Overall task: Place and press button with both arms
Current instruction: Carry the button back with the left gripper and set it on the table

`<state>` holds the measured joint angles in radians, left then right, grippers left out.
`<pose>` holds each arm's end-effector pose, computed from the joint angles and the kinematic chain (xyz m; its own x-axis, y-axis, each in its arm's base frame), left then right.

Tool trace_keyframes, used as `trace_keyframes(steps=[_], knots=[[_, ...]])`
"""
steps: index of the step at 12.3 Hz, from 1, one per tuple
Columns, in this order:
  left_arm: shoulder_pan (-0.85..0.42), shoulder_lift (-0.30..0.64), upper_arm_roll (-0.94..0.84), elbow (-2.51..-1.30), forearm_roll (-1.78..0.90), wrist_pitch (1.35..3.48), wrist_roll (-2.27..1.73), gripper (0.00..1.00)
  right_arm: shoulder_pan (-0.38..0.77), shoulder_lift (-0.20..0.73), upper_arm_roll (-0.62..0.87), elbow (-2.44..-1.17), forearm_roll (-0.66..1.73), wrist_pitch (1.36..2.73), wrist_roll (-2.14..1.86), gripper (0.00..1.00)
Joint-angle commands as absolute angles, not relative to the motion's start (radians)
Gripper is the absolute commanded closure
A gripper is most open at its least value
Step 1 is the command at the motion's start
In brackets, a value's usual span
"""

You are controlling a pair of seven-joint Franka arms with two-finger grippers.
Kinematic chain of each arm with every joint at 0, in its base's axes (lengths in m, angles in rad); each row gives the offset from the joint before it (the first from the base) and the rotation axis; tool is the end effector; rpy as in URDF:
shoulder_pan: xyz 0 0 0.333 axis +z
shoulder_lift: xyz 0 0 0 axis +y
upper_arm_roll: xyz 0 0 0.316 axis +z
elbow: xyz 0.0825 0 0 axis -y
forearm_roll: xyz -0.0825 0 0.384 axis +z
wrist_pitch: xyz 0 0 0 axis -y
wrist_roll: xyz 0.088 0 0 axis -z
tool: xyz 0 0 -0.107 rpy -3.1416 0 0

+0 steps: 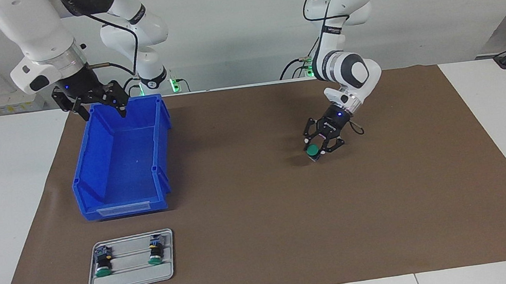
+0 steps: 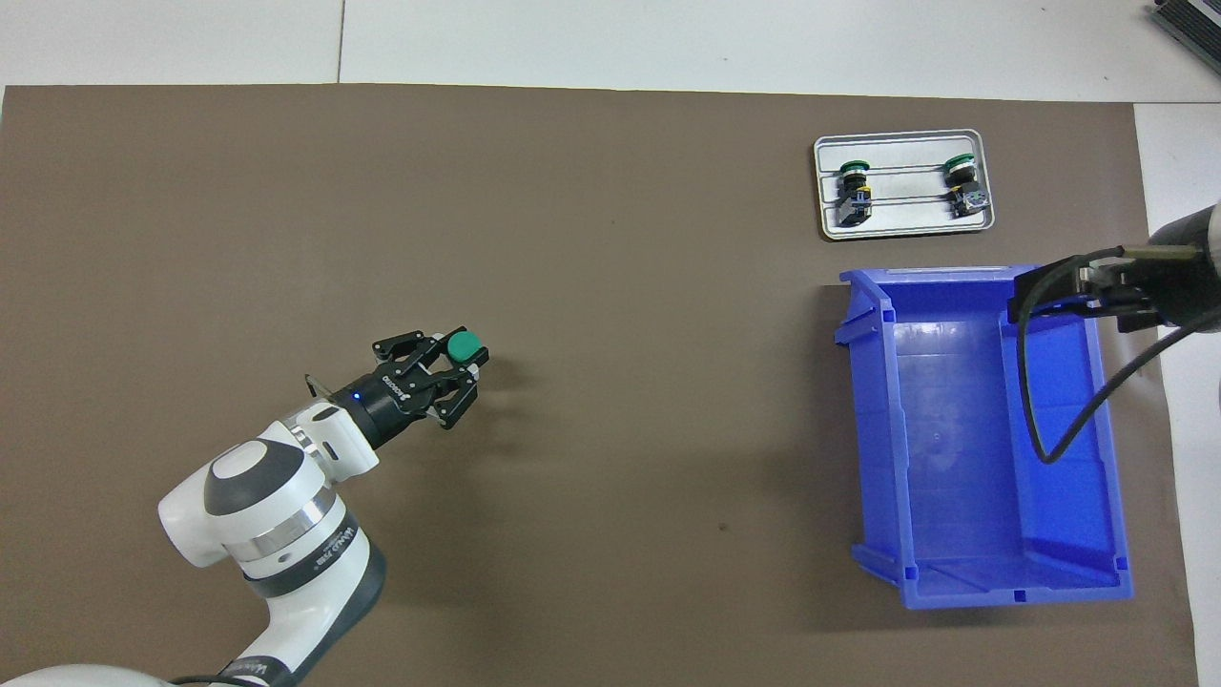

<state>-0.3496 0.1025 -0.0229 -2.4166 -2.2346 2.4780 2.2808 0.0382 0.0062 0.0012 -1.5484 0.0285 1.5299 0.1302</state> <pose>0.4521 -0.1739 0.2613 0.4969 -0.1246 0.8588 -0.6808 -0.6697 0.2968 0.5518 0.0249 0.6281 0.9956 -0.0895 -0.0282 -0.0902 -0.9956 -0.0250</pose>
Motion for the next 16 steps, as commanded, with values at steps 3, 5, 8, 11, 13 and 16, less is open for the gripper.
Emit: trace_keyframes(steps=[3, 5, 8, 11, 13, 16], knots=[[-0.419, 0.155, -0.009, -2.411, -2.358, 2.404, 2.396, 1.00, 0.034, -0.021, -0.002, -1.582, 0.055, 1.542, 0.107, 0.00], [-0.422, 0.147, -0.009, -2.418, -2.361, 2.370, 2.396, 1.00, 0.035, -0.021, -0.002, -1.582, 0.055, 1.542, 0.107, 0.00], [-0.407, 0.108, -0.006, -2.486, -2.367, 2.263, 2.420, 1.00, 0.034, -0.021, -0.002, -1.582, 0.055, 1.542, 0.107, 0.00], [-0.384, 0.071, -0.006, -2.595, -2.368, 2.167, 2.517, 1.00, 0.035, -0.021, 0.000, -1.582, 0.055, 1.542, 0.107, 0.00], [-0.364, 0.072, -0.005, -2.651, -2.368, 2.100, 2.583, 1.00, 0.035, -0.021, -0.002, -1.582, 0.055, 1.542, 0.107, 0.00], [-0.354, 0.066, -0.005, -2.681, -2.368, 2.088, 2.618, 1.00, 0.035, -0.021, -0.002, -1.582, 0.055, 1.542, 0.107, 0.00]])
